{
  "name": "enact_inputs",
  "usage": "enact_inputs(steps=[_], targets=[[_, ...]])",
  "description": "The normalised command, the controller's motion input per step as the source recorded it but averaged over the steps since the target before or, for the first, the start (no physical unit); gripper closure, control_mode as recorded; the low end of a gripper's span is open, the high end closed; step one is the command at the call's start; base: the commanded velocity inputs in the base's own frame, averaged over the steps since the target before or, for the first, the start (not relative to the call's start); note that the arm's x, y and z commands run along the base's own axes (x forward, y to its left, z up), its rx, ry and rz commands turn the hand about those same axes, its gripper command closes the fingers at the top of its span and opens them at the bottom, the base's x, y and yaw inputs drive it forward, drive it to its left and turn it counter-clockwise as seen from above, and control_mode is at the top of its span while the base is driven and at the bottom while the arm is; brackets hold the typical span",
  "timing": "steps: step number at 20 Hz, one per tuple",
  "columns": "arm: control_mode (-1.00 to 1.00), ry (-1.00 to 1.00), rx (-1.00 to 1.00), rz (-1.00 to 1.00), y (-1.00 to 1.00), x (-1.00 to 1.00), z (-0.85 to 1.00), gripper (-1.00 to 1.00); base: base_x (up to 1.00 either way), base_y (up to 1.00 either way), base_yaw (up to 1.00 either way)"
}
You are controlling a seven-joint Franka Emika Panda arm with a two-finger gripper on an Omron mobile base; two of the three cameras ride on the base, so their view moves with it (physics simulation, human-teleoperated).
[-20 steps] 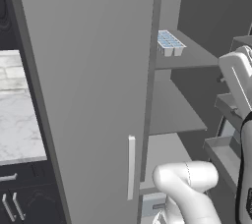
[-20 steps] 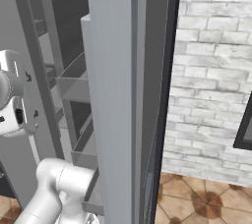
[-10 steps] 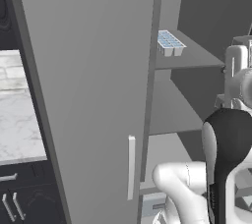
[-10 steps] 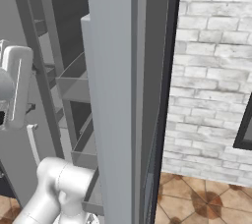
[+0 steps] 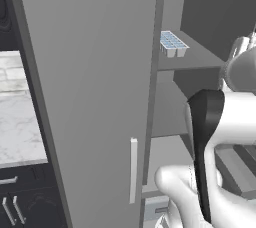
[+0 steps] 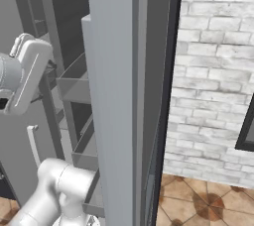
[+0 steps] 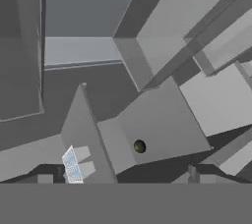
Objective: Open the freezer door, pick up the ice cube tray from the freezer, and place it on the dining counter.
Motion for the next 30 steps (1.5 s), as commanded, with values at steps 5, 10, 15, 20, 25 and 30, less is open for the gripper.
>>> enact_inputs(steps=[5,10,15,20,25,30], targets=[[-1.00,0.00,0.08,0.07,-0.03,0.52,0.06,-1.00,0.00,0.00,0.00],[-1.00,0.00,0.00,0.06,-0.01,0.64,0.00,-1.00,0.00,0.00,0.00],[-1.00,0.00,0.00,0.00,-0.19,0.46,0.00,-1.00,0.00,0.00,0.00],[-1.00,0.01,0.00,0.00,-0.13,0.49,0.00,-1.00,0.00,0.00,0.00],[-1.00,0.05,0.00,0.00,-0.23,0.52,0.02,-1.00,0.00,0.00,0.00],[-1.00,0.11,0.00,0.01,-0.20,0.46,0.01,-1.00,0.00,0.00,0.00]])
